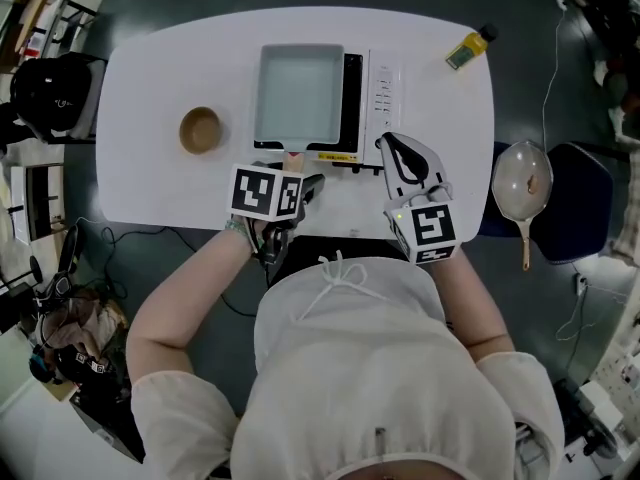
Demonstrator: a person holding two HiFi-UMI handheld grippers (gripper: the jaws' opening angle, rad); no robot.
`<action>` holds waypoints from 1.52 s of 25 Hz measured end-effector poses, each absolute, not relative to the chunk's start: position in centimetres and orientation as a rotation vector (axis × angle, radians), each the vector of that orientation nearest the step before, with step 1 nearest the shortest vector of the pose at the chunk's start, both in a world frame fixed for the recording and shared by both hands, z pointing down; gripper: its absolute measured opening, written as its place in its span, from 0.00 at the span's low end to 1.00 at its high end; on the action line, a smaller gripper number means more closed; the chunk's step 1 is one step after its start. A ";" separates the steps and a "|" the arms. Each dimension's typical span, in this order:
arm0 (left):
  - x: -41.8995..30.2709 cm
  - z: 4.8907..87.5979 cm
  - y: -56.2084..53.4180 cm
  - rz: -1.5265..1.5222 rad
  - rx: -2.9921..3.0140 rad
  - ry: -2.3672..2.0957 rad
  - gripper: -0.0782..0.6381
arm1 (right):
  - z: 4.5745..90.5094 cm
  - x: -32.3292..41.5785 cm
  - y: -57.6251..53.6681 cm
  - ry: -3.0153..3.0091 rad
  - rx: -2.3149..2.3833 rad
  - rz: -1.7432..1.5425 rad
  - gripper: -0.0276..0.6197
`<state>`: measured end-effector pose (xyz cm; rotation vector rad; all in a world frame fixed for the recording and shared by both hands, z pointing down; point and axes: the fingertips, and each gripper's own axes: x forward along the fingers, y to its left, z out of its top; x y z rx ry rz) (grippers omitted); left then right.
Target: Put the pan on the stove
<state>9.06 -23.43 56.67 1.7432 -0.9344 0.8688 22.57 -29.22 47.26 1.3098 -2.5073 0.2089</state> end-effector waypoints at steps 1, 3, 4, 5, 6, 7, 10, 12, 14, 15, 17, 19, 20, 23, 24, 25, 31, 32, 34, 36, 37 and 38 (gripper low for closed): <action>8.8 56.2 -23.5 0.854 1.752 -0.939 0.58 | 47.0 22.3 -28.9 -2.501 1.319 0.203 0.05; 8.4 55.1 -23.5 0.824 1.778 -0.957 0.58 | 46.4 21.8 -28.4 -2.488 1.344 0.193 0.05; 8.2 54.6 -23.6 0.817 1.797 -0.971 0.58 | 46.3 21.6 -28.1 -2.480 1.360 0.189 0.05; 7.9 54.1 -23.6 0.817 1.818 -0.991 0.58 | 46.2 21.3 -27.8 -2.472 1.375 0.185 0.05; 7.4 53.7 -23.7 0.819 1.836 -1.021 0.57 | 46.0 20.9 -27.5 -2.467 1.390 0.179 0.05; 6.8 53.2 -23.8 0.822 1.854 -1.056 0.57 | 45.7 20.3 -27.1 -2.465 1.403 0.169 0.05; 5.4 51.4 -24.0 0.826 1.945 -1.116 0.55 | 44.4 18.5 -25.7 -2.462 1.450 0.128 0.05; 5.0 50.1 -23.7 0.833 2.024 -1.126 0.48 | 43.7 17.8 -24.7 -2.448 1.486 0.105 0.05; 4.4 48.8 -23.5 0.833 2.091 -1.152 0.38 | 43.1 17.2 -23.7 -2.436 1.519 0.092 0.05; 4.0 48.1 -23.5 0.826 2.118 -1.166 0.33 | 42.8 16.9 -23.3 -2.430 1.536 0.084 0.05; 3.1 47.0 -23.4 0.801 2.164 -1.191 0.25 | 42.3 16.6 -22.6 -2.418 1.570 0.062 0.05; 2.2 46.1 -23.4 0.769 2.208 -1.210 0.17 | 41.9 16.4 -21.9 -2.405 1.605 0.042 0.05; 1.8 45.7 -23.3 0.747 2.230 -1.213 0.15 | 41.7 16.3 -21.6 -2.401 1.624 0.037 0.05; 0.5 44.1 -22.9 0.670 2.305 -1.227 0.14 | 40.9 16.1 -20.6 -2.395 1.679 0.029 0.05; 0.1 43.5 -22.7 0.642 2.337 -1.236 0.14 | 40.6 16.0 -20.3 -2.396 1.693 0.028 0.05; -0.1 42.8 -22.6 0.610 2.370 -1.242 0.14 | 40.3 16.0 -20.1 -2.398 1.703 0.025 0.05; -1.1 39.5 -21.7 0.393 2.575 -1.224 0.14 | 38.9 15.4 -19.6 -2.406 1.721 -0.024 0.05; -1.4 39.2 -21.6 0.369 2.603 -1.230 0.14 | 38.7 15.4 -19.6 -2.405 1.723 -0.031 0.05; -2.0 38.8 -21.3 0.340 2.652 -1.255 0.14 | 38.4 15.3 -19.5 -2.408 1.724 -0.034 0.05; -2.4 38.4 -21.0 0.320 2.700 -1.282 0.14 | 38.2 15.3 -19.4 -2.415 1.726 -0.033 0.05; -2.5 38.1 -20.9 0.304 2.722 -1.291 0.14 | 38.1 15.3 -19.4 -2.420 1.724 -0.034 0.05; -2.6 37.8 -20.8 0.282 2.741 -1.292 0.14 | 38.1 15.2 -19.4 -2.427 1.716 -0.036 0.05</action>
